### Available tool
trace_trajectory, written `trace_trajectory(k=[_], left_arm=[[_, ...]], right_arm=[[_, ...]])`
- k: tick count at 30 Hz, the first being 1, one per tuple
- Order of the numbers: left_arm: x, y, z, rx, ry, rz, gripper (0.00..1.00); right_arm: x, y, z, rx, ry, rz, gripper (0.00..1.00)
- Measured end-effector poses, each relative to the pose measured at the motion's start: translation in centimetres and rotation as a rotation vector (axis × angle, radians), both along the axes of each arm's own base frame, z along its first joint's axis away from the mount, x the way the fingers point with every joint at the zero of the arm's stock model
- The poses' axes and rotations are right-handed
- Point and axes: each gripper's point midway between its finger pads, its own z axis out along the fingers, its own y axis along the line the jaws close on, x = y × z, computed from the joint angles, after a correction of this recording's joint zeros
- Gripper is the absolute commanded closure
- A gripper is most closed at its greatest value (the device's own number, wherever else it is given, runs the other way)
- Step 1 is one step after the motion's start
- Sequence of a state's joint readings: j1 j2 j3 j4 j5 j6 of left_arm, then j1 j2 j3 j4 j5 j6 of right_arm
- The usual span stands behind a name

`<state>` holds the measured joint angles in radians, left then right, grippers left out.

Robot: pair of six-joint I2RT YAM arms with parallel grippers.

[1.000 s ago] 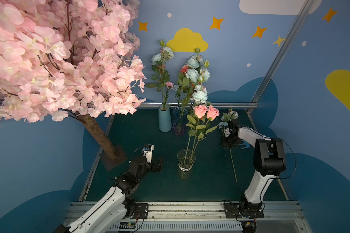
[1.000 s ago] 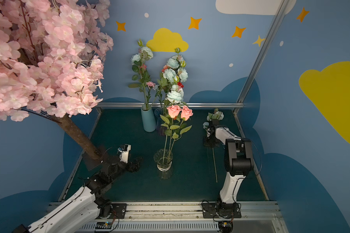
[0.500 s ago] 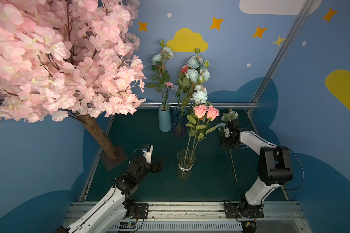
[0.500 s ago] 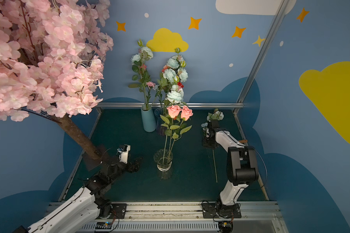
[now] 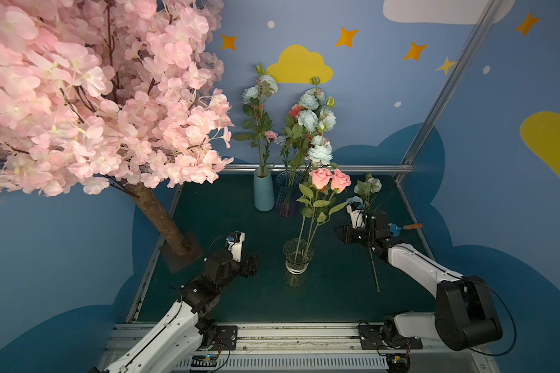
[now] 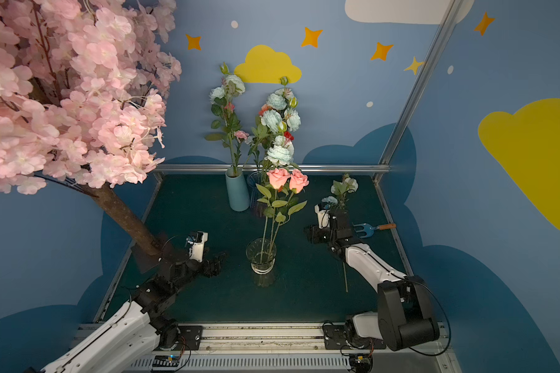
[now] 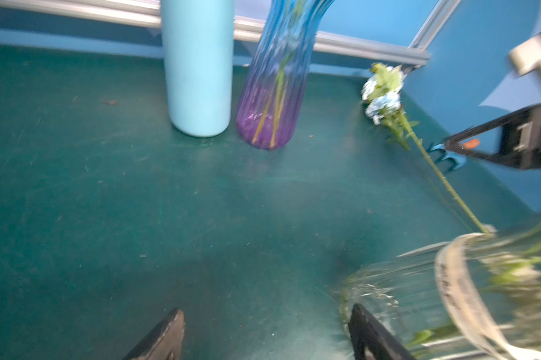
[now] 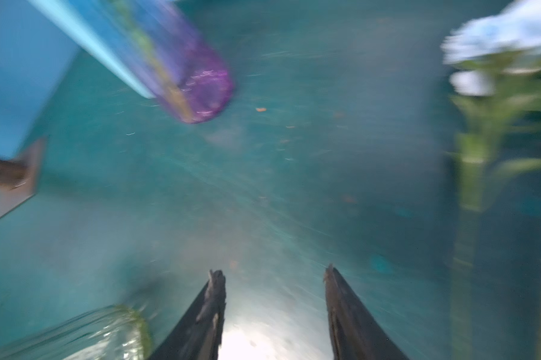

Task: Pick out blue flowers from the vase
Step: Place the flower at the center of the board.

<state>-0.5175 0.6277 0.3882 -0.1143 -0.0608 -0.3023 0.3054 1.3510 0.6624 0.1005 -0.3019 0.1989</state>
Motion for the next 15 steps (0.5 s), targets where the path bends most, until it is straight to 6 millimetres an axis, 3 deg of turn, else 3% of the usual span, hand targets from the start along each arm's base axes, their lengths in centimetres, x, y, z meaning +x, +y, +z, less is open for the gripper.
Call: trace_trajectory(k=[2, 8, 11, 15], left_arm=[[-0.2, -0.8, 2.9, -0.039, -0.031, -0.040, 0.21], [-0.5, -4.0, 12.4, -0.163, -0.126, -0.205, 0.21], [-0.2, -6.0, 14.9, -0.197, -0.109, -0.296, 0.24], [0.6, -8.4, 15.6, -0.212, -0.052, -0.391, 0.30]], right_arm=[[-0.4, 0.8, -0.1, 0.026, -0.005, 0.024, 0.45], [0.8, 1.5, 1.9, 0.086, -0.086, 0.027, 0.46], [1.0, 1.5, 2.3, 0.099, -0.099, 0.024, 0.49], [1.1, 1.6, 2.6, 0.111, -0.106, 0.024, 0.53]])
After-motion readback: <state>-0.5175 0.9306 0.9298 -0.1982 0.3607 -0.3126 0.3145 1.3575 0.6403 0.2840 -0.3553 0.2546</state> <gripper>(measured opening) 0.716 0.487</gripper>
